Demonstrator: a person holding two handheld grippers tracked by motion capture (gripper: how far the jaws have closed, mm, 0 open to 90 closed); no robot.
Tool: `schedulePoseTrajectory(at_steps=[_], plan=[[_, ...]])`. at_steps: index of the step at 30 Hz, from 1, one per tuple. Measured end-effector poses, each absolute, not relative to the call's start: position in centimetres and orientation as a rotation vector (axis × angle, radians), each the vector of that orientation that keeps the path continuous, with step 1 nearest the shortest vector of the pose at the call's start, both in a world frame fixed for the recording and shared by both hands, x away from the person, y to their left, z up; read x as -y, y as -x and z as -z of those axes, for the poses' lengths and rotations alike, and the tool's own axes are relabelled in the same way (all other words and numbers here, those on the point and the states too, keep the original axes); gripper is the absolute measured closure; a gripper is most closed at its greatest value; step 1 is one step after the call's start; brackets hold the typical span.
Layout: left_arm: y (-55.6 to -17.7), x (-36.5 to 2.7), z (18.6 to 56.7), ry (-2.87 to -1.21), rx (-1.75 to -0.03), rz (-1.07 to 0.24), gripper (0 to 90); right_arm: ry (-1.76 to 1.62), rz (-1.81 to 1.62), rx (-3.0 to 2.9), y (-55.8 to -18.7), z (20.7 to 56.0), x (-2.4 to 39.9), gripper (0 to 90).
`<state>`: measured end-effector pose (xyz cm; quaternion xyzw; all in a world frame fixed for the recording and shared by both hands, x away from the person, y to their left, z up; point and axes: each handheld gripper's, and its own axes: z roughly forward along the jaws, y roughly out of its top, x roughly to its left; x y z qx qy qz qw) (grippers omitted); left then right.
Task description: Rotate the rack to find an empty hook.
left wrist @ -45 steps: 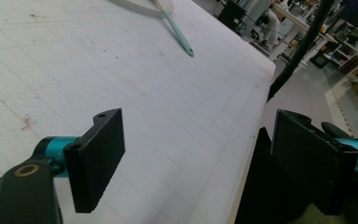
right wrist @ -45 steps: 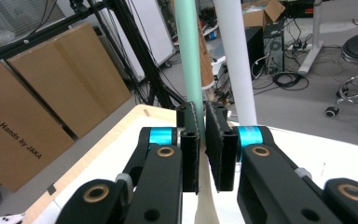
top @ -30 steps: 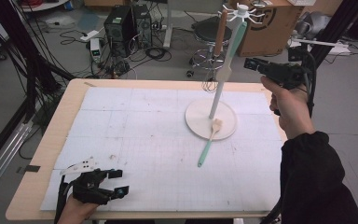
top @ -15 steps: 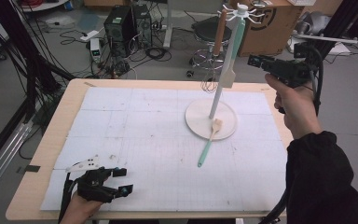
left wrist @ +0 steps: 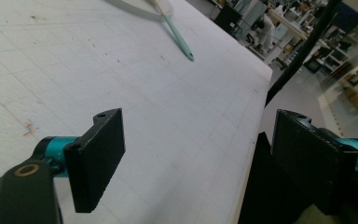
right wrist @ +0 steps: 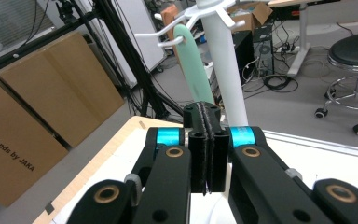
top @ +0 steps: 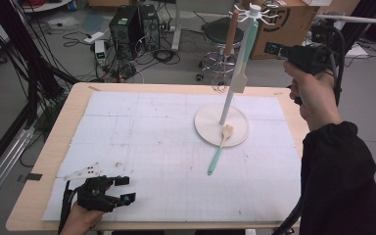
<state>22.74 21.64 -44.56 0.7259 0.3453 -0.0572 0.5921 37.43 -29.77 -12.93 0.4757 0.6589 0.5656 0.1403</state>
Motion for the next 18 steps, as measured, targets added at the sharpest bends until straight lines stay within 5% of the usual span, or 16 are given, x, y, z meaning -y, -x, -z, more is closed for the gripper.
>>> schedulePoseTrajectory(at_steps=[18], plan=[[-22.8,-21.8,44.7,-1.686,-0.802,0.151,18.4,-1.367,-1.663,-1.948,-39.2,10.6,29.5,90.0]])
